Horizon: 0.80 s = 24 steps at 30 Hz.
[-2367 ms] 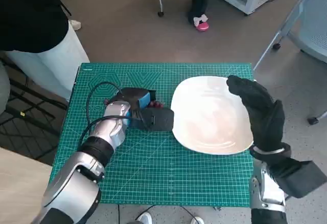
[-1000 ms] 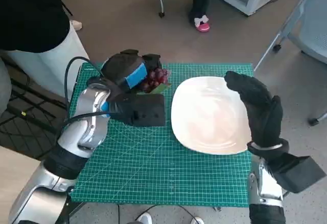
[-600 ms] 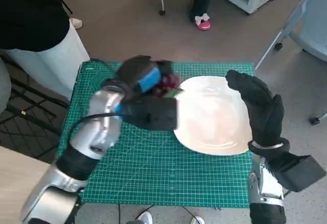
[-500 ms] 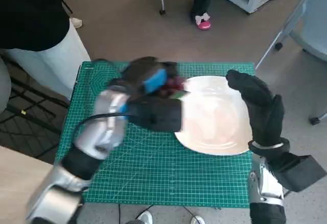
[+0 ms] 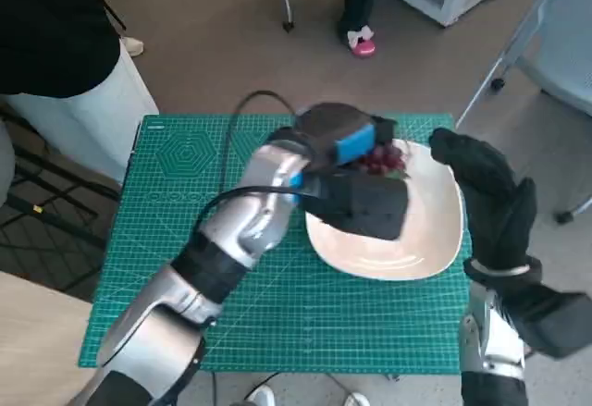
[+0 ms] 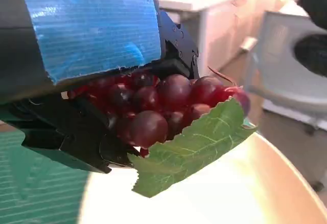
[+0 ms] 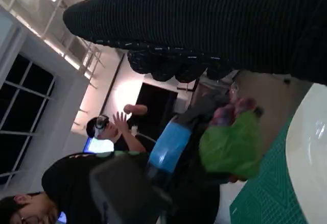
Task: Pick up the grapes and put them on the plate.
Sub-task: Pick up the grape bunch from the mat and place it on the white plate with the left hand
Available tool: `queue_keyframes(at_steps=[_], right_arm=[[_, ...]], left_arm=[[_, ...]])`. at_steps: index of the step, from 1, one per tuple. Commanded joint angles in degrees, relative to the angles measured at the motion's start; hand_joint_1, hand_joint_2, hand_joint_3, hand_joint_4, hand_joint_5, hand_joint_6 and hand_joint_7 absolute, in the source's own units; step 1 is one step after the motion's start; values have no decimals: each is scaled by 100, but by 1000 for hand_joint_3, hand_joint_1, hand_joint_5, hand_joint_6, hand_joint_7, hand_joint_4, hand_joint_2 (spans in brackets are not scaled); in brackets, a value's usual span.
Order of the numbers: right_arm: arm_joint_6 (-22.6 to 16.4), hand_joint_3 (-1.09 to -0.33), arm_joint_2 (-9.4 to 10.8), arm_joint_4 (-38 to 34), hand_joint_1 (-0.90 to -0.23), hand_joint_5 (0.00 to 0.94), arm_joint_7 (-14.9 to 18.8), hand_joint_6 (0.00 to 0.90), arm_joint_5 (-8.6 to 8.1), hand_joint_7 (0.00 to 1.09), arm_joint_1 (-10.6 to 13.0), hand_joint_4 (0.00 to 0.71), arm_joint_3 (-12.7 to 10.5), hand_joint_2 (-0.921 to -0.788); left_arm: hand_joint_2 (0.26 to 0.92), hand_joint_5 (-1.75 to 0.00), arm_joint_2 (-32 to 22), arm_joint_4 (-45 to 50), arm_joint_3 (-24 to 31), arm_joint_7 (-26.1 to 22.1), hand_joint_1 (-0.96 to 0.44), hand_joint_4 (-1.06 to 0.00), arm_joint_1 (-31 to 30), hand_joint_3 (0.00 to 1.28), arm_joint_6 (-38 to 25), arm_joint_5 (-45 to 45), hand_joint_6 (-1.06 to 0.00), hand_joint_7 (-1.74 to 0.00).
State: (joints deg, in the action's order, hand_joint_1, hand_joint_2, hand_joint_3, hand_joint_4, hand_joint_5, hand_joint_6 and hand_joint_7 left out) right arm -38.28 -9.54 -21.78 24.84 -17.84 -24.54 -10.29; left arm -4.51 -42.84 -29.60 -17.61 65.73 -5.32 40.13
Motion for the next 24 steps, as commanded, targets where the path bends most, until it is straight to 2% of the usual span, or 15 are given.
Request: queue_keyframes(at_steps=[1,7,17,24], right_arm=[[-33,-856,5,42,-620,4,-115,79,49,372,201,394,-78,-921],[-75,-849,14,79,-623,2,-238,108,93,322,269,396,-140,-921],[-131,-839,31,170,-634,2,-481,128,219,294,356,398,-159,-921],[-145,-839,45,152,-635,2,-524,137,253,283,348,398,-150,-921]], left_arm=[[921,-1538,182,-510,-70,120,2,-477,338,185,210,-44,-605,-1034],[921,-1599,329,-861,-107,144,4,-427,479,206,342,-55,-613,-1014],[921,-1522,440,-1054,-114,103,1,-479,553,201,438,-84,-561,-1093],[921,-1543,444,-1102,-90,102,3,-485,588,197,431,-111,-575,-1051]])
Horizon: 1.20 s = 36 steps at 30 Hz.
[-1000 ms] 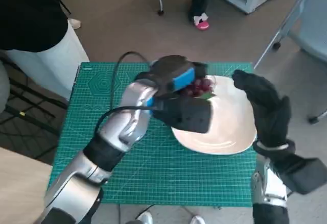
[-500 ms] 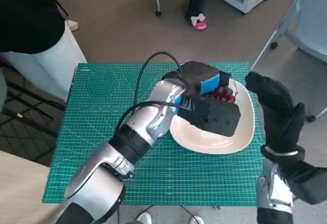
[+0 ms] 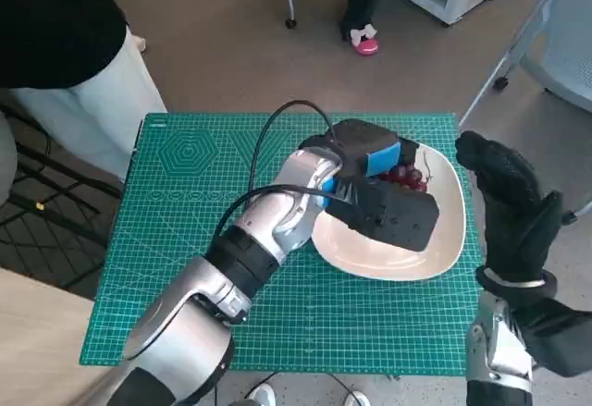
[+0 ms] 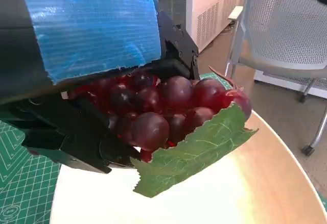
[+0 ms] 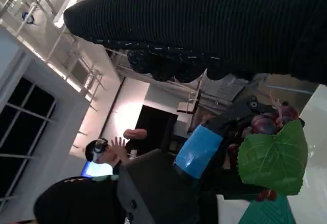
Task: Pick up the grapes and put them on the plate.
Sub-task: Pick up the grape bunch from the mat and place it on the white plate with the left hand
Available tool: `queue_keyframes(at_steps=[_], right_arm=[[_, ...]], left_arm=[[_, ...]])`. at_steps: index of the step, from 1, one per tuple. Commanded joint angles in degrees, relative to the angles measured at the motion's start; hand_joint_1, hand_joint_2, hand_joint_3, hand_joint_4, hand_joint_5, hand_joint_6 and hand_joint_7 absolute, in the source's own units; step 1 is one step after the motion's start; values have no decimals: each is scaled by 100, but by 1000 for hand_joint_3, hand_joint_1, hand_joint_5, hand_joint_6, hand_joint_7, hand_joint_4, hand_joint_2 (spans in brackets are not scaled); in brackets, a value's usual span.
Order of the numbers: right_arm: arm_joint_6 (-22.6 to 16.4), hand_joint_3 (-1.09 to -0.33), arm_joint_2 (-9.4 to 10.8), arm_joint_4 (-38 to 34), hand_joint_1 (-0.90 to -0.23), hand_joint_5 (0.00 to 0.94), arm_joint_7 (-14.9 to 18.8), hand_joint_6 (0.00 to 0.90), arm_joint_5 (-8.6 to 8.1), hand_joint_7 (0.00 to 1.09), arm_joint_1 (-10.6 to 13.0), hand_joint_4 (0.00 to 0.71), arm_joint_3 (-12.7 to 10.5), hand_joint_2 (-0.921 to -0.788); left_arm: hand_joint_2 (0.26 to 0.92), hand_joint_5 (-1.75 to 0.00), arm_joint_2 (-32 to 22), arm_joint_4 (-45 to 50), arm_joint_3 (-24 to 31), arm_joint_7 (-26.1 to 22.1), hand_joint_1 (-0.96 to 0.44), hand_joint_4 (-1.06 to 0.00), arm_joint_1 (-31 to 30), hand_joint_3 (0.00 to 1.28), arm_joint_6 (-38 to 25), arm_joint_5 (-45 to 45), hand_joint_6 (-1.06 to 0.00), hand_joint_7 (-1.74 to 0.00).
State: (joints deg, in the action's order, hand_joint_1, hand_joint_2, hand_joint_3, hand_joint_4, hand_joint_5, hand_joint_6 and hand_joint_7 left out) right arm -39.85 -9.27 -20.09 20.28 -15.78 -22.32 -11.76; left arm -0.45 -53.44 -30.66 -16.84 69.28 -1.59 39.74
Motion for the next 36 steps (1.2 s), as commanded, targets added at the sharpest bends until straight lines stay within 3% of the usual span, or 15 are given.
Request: queue_keyframes(at_steps=[1,5,8,9,11,13,16,18,20,24,36], right_arm=[[11,-839,22,-21,-635,2,-69,138,53,282,121,399,0,-921],[4,-839,34,-44,-635,2,-63,141,71,277,105,399,11,-921],[1,-839,41,-80,-635,2,-45,142,65,273,87,399,16,-921],[0,-840,42,-91,-635,1,-39,142,63,271,83,398,19,-921],[-4,-840,45,-111,-636,1,-31,143,61,269,73,398,25,-921],[-8,-840,47,-128,-636,1,-26,145,63,267,62,398,35,-921],[-13,-839,46,-149,-637,1,-22,147,68,264,46,397,49,-921],[-16,-839,46,-151,-638,0,-23,148,74,262,43,397,59,-921],[-20,-839,44,-159,-638,0,-18,149,75,260,37,396,68,-921],[-29,-841,39,-203,-639,0,7,149,58,256,9,394,80,-921],[-64,-844,70,-239,-638,1,4,152,88,249,-20,392,142,-921]], left_arm=[[921,-1548,35,-42,19,31,4,-482,233,197,53,-73,-578,-1045],[921,-1561,17,-55,32,78,5,-475,209,203,75,-84,-576,-1042],[921,-1524,20,-141,73,69,21,-459,176,229,117,-150,-508,-1126],[920,-1508,31,-191,94,39,63,-452,169,243,115,-188,-471,-1064],[919,-1493,58,-309,131,-43,185,-450,171,260,94,-267,-398,-728],[899,-1185,84,-438,138,-142,114,-365,202,225,61,-325,-333,-377],[867,-475,111,-606,142,-308,-209,-160,261,119,2,-381,-248,-134],[861,-243,112,-661,162,-393,-330,-81,281,79,-31,-419,-215,-69],[859,-124,108,-701,172,-447,-403,-41,294,57,-47,-450,-196,-35],[876,-28,80,-748,151,-449,-471,-9,291,41,9,-460,-162,-8],[920,-1,-389,-683,630,-451,-433,-1,-38,114,821,-1023,-147,-8]])
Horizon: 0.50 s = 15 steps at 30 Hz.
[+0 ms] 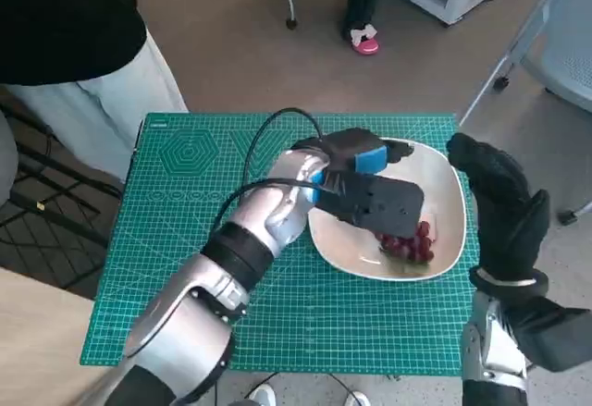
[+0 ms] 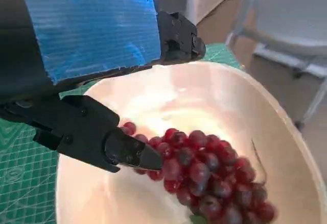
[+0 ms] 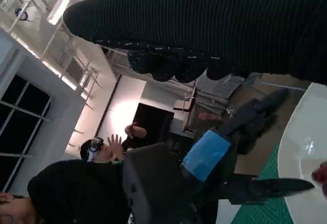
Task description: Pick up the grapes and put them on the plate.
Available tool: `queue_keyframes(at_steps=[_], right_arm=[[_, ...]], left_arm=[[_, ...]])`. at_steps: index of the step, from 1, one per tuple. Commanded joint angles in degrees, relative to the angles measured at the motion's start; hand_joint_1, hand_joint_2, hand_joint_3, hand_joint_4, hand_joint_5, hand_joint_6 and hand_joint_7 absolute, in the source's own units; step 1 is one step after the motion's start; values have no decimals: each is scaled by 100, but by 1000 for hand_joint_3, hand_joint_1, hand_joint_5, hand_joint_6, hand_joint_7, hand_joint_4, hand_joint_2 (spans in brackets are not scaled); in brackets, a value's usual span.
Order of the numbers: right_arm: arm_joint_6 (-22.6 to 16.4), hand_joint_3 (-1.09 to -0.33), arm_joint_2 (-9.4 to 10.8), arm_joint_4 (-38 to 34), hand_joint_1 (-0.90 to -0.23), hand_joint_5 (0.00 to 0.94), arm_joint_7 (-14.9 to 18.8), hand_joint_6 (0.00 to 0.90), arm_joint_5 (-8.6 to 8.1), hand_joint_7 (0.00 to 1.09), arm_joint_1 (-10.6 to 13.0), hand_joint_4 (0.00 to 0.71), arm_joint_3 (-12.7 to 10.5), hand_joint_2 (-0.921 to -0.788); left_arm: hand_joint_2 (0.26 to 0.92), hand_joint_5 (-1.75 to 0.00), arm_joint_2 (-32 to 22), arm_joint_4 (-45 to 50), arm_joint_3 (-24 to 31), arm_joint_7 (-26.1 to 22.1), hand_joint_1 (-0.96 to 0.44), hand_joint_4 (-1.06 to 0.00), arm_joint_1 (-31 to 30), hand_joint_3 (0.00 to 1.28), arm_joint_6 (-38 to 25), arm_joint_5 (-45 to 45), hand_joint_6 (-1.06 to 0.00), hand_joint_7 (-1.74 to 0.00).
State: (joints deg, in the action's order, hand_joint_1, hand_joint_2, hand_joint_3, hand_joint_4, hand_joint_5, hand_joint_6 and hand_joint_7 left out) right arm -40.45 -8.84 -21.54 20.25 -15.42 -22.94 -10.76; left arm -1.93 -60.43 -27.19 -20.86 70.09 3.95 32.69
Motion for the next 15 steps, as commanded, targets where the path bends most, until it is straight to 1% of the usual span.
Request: queue_keyframes(at_steps=[1,7,12,15], right_arm=[[-5,-844,33,-94,-638,1,9,153,51,248,43,392,49,-921],[13,-844,67,-71,-636,1,26,154,16,245,62,393,99,-921],[16,-848,94,-43,-630,0,12,152,31,241,79,392,147,-921],[15,-851,105,-23,-628,1,-6,150,54,238,86,393,175,-921]], left_arm=[[920,-2,-312,28,408,-47,-425,-4,-179,112,350,-450,-152,-11],[921,-17,-665,137,1551,148,-387,-42,-879,105,1026,-1642,-196,-31],[921,-25,-905,643,2034,432,-359,-118,-1611,103,1573,-2116,-236,-36],[921,-29,-1061,1003,2259,488,-347,-158,-2047,102,1727,-2336,-266,-43]])
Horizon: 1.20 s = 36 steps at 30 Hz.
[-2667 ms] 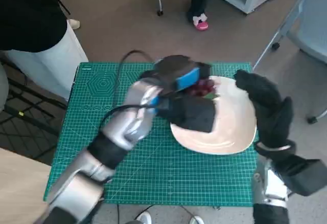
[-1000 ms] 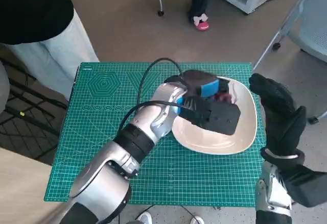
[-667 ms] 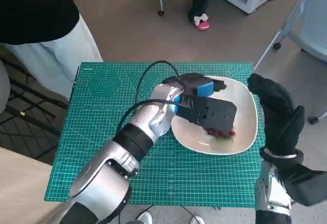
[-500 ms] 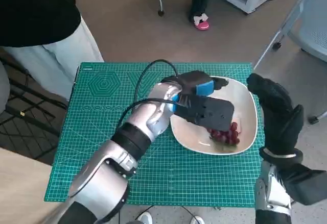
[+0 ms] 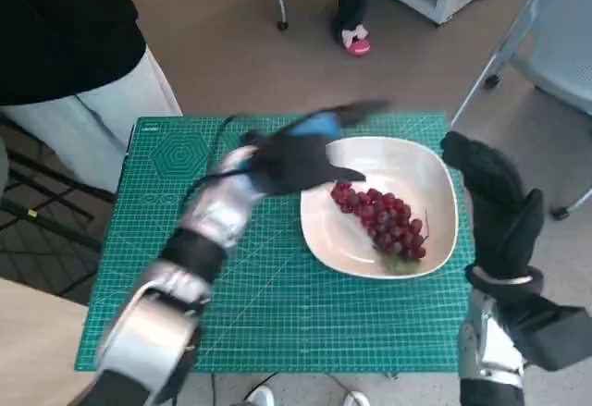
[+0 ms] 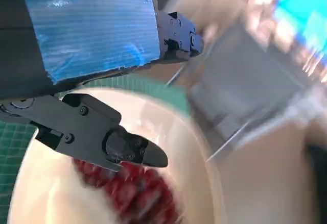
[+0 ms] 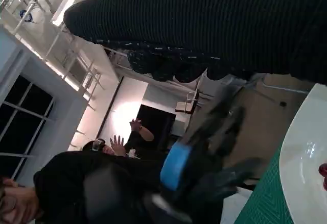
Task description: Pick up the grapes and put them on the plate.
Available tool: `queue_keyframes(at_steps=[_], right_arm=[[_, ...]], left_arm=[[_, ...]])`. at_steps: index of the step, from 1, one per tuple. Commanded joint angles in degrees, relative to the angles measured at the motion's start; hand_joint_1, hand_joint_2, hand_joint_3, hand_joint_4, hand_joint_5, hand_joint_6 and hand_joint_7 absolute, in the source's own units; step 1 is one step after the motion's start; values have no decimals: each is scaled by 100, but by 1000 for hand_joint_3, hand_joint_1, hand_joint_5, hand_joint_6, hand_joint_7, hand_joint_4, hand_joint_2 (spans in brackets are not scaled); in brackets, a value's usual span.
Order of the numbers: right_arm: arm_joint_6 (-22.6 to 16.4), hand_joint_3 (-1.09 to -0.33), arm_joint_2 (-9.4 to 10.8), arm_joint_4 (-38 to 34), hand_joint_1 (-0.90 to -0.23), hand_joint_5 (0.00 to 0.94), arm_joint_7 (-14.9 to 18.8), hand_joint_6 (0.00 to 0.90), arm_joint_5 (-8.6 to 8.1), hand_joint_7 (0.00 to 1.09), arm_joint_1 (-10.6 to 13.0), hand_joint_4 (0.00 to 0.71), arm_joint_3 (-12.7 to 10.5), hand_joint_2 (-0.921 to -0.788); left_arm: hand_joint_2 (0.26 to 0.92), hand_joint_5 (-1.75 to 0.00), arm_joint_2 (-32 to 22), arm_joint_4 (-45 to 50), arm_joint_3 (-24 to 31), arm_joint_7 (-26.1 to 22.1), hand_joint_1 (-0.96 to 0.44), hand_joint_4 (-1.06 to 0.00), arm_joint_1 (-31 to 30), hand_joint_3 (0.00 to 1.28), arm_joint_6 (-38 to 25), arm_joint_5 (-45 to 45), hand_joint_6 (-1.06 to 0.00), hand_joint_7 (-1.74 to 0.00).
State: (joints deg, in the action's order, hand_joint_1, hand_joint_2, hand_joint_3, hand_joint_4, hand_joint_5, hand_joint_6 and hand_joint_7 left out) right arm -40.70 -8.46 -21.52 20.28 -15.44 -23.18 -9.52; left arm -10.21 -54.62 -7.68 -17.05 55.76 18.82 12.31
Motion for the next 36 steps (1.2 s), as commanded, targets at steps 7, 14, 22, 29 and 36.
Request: queue_keyframes(at_steps=[7,14,22,29,36], right_arm=[[5,-855,74,-123,-625,1,-21,149,99,236,60,393,91,-921],[-46,-859,86,-254,-616,0,24,149,80,235,-7,392,118,-921],[-48,-863,100,-300,-615,0,64,147,64,235,-75,390,162,-921],[-33,-867,101,-277,-615,0,120,144,13,237,-90,388,193,-921],[-33,-868,121,-255,-615,0,180,142,-34,240,-84,387,216,-921]], left_arm=[[921,-17,-346,764,1035,-169,-279,-235,-1372,79,371,-1244,-356,-43],[921,-16,-185,674,1731,-925,-263,-279,-1840,76,735,-2386,-412,-44],[921,-12,184,578,2495,-2280,-414,-315,-2089,181,680,-3810,-433,-29],[921,-18,397,709,2736,-2765,-499,-344,-2290,222,921,-4180,-448,-27],[921,-15,520,716,2800,-3073,-515,-360,-2418,258,1343,-4228,-451,-20]])
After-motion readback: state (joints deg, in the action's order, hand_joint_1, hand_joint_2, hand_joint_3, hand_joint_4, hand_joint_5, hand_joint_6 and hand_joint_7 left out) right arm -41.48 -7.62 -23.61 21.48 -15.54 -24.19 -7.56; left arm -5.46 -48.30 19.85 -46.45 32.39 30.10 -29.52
